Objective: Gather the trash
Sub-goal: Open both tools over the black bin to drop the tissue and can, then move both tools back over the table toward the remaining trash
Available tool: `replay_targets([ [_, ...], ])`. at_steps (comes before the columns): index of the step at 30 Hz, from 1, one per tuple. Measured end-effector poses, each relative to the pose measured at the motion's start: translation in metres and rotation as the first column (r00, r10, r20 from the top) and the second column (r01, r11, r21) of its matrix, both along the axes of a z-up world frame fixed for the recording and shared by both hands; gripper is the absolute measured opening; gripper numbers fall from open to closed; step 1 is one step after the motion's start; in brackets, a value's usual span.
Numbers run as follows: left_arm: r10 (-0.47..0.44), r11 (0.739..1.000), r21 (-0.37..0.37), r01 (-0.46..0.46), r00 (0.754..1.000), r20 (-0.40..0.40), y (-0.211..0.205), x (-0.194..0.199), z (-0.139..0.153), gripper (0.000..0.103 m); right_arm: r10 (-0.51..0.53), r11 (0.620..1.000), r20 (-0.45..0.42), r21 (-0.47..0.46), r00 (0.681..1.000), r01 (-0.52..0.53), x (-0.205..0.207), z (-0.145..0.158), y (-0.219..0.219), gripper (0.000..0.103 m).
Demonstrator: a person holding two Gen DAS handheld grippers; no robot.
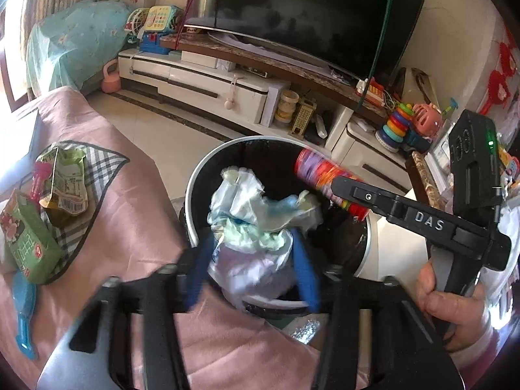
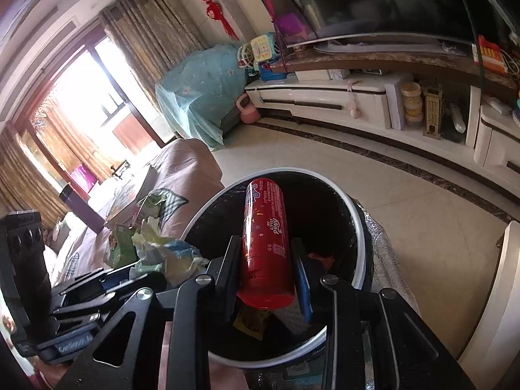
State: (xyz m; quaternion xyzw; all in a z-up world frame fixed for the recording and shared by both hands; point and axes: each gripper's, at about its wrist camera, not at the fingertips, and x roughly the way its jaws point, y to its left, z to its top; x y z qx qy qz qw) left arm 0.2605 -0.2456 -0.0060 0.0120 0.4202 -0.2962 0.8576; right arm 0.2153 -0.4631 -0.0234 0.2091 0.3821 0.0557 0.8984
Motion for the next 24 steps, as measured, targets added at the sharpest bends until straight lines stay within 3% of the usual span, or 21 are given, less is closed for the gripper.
replay_targets([
  [1, 0.009, 1.0, -0.003, -0.009, 1.0, 0.003, 0.003, -0.001, 0.001, 0.069, -0.001, 1.0, -0.007, 0.002, 1.0, 0.001, 0.001, -0.001, -0.001, 0.037],
  [3, 0.019, 1.0, -0.012, -0.019, 1.0, 0.006, 0.008, -0.003, 0.002, 0.075, 0.004, 1.0, -0.004, 0.005, 1.0, -0.004, 0.0, -0.001, 0.001, 0.05],
  [5, 0.024, 0.999, -0.022, -0.024, 1.0, 0.005, 0.015, -0.007, 0.002, 0.075, 0.002, 1.0, 0.007, 0.001, 1.0, -0.002, -0.003, 0.002, 0.003, 0.058],
  [8, 0.047, 0.998, -0.032, -0.047, 0.999, 0.001, 0.029, -0.016, 0.002, 0.077, -0.004, 1.0, 0.022, 0.008, 1.0, 0.003, -0.01, 0.006, 0.007, 0.059],
  [10, 0.067, 0.997, -0.041, -0.067, 0.998, -0.008, 0.042, -0.023, -0.001, 0.078, -0.007, 1.0, 0.039, 0.01, 0.999, 0.006, -0.019, 0.009, 0.013, 0.064],
  [14, 0.108, 0.993, -0.041, -0.109, 0.994, -0.012, 0.068, -0.044, -0.009, 0.078, -0.002, 1.0, 0.07, 0.017, 0.998, 0.001, -0.034, 0.014, 0.029, 0.083],
  [18, 0.157, 0.987, -0.032, -0.157, 0.988, -0.014, 0.101, -0.063, -0.016, 0.078, 0.028, 0.999, 0.086, 0.027, 0.996, -0.03, -0.048, 0.017, 0.054, 0.091],
  [24, 0.242, 0.97, -0.033, -0.242, 0.97, -0.002, 0.156, -0.087, -0.018, 0.078, 0.119, 0.993, 0.088, 0.007, 0.989, -0.121, -0.06, 0.014, 0.104, 0.094],
])
